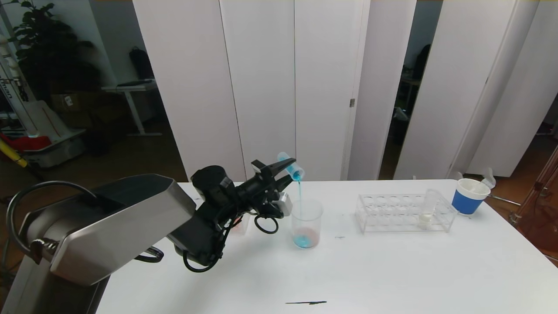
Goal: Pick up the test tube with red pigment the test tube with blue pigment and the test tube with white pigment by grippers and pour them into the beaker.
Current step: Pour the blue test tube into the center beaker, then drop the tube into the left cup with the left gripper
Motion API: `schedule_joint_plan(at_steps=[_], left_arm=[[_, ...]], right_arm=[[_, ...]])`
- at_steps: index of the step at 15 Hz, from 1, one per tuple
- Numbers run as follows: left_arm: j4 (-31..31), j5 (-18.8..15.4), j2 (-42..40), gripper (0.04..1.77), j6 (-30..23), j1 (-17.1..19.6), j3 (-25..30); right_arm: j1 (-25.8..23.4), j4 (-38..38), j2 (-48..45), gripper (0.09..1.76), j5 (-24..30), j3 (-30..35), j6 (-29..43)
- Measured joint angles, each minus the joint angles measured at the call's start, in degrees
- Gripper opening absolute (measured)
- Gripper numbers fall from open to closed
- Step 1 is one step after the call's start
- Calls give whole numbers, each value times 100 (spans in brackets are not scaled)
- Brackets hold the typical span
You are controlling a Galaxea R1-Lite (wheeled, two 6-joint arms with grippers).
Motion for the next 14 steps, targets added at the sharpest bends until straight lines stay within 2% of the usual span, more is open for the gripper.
schedule_joint_plan(at_steps=[14], left_arm=[[0,0,-190,58,99,17,34]], right_arm=[[0,2,0,175,0,0,0]])
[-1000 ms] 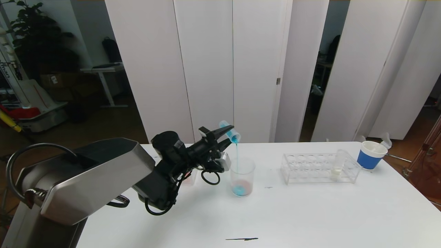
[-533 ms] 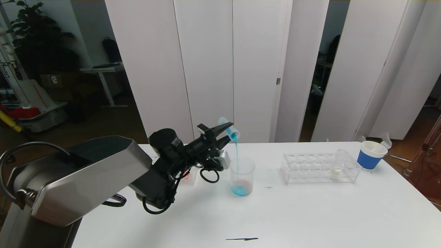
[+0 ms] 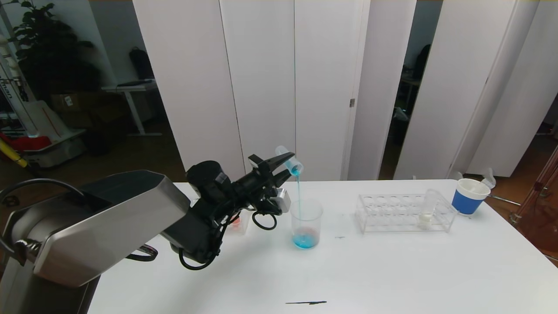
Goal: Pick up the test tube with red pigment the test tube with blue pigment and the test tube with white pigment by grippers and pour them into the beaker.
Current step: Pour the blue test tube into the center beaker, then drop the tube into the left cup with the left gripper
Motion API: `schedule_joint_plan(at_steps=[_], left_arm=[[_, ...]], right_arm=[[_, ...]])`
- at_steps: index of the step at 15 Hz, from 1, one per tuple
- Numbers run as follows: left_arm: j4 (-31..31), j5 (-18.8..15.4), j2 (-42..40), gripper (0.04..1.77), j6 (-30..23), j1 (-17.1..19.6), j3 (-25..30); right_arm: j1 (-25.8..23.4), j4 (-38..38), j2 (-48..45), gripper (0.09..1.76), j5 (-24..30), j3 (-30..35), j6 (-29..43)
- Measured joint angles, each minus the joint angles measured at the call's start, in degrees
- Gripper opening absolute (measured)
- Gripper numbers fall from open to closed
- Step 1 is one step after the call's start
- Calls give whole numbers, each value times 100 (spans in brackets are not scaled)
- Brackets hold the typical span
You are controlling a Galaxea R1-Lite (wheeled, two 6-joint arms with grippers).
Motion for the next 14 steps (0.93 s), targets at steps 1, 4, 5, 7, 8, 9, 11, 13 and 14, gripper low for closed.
schedule_joint_plan(at_steps=[1,4,5,7,8,9,11,13,14], left_arm=[[0,0,9,58,6,-4,-12],[2,0,52,58,28,-9,-48],[0,2,72,58,28,-9,-69],[2,2,111,58,34,-22,-113],[2,2,124,58,41,-30,-124],[2,2,132,58,80,-30,-128],[0,2,140,58,122,-28,-133],[0,2,140,58,150,-34,-133],[0,2,140,58,161,-34,-135]], right_arm=[[0,-2,0,175,0,0,0],[0,0,0,175,0,0,0],[0,0,0,175,0,0,0],[2,0,0,175,2,0,0],[2,0,0,175,2,0,-2],[2,0,0,175,0,0,0],[2,-2,0,175,0,0,0],[2,0,0,175,-1,0,0],[2,0,0,175,-1,0,-2]])
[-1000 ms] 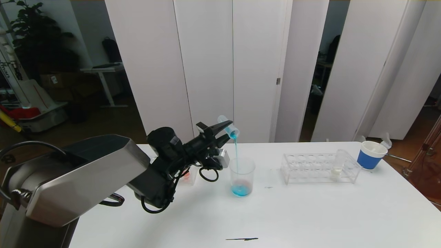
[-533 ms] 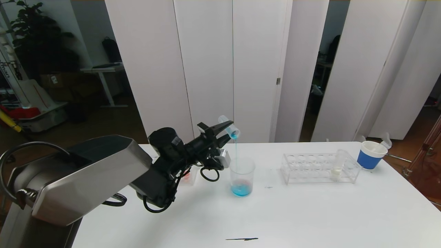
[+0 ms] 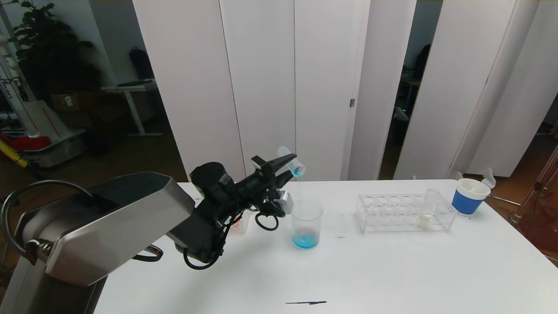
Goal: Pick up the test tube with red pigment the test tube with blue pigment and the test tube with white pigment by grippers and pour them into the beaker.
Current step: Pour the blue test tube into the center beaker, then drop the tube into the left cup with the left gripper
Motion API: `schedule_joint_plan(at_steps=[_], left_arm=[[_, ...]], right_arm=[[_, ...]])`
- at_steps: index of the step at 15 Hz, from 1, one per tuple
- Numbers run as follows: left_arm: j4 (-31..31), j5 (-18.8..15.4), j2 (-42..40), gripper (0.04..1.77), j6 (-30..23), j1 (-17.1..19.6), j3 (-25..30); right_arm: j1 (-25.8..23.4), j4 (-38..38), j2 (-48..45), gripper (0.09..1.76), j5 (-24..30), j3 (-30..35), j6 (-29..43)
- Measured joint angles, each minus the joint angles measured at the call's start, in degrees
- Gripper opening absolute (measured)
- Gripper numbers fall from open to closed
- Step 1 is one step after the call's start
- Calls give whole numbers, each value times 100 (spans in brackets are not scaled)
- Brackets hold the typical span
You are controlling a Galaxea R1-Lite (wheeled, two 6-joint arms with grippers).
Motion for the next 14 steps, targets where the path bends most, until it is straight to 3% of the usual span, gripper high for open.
schedule_joint_plan(at_steps=[7,11,14], left_arm=[[2,107,-121,58,-78,4,110],[35,255,-324,58,-664,12,289],[461,673,-562,58,-1479,-7,352]], right_arm=[[-4,0,0,175,1,0,2],[0,0,0,175,0,0,0],[-2,0,0,175,1,0,2]])
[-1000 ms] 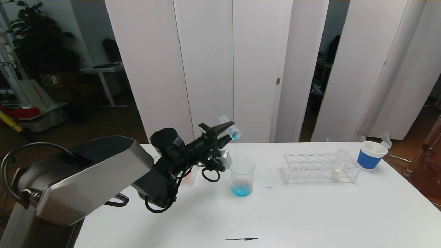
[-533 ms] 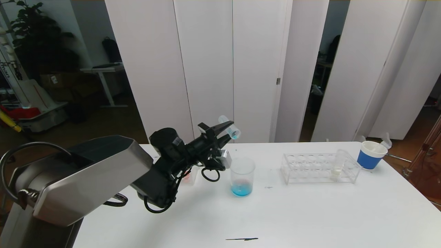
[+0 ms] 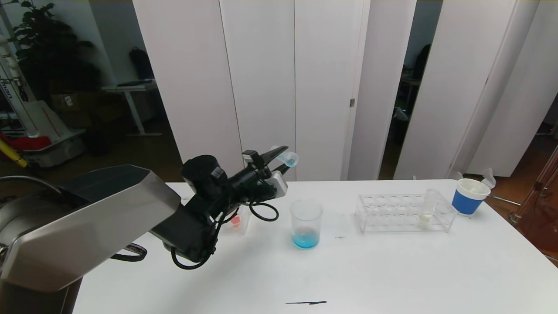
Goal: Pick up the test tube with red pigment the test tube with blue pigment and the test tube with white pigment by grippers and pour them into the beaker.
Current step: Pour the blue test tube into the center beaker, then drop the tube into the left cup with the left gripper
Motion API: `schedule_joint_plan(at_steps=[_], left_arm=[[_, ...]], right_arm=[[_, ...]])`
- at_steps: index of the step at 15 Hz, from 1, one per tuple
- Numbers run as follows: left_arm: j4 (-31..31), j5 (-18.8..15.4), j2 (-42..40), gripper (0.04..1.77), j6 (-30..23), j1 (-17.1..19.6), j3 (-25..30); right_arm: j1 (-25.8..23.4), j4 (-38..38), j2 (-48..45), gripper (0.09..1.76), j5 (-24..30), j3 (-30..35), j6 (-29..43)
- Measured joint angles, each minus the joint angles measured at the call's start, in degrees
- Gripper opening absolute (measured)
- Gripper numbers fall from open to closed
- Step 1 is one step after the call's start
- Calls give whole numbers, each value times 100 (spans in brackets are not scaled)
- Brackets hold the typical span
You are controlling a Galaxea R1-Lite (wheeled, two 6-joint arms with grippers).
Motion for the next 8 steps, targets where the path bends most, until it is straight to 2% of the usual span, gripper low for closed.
schedule_joint_plan(at_steps=[1,3,5,7,8], left_arm=[[361,232,-144,58,-206,-13,11],[1152,1073,-483,58,-493,-28,11],[1943,2010,-855,58,-1399,-85,-38],[2573,2433,-1130,58,-2416,-174,-168],[2872,2504,-1246,58,-2879,-205,-239]], right_arm=[[0,-2,0,175,0,0,0],[0,0,0,175,-1,0,0],[0,-2,0,175,0,0,2],[-1,0,0,175,-1,0,0],[-1,-2,0,175,-1,0,0]])
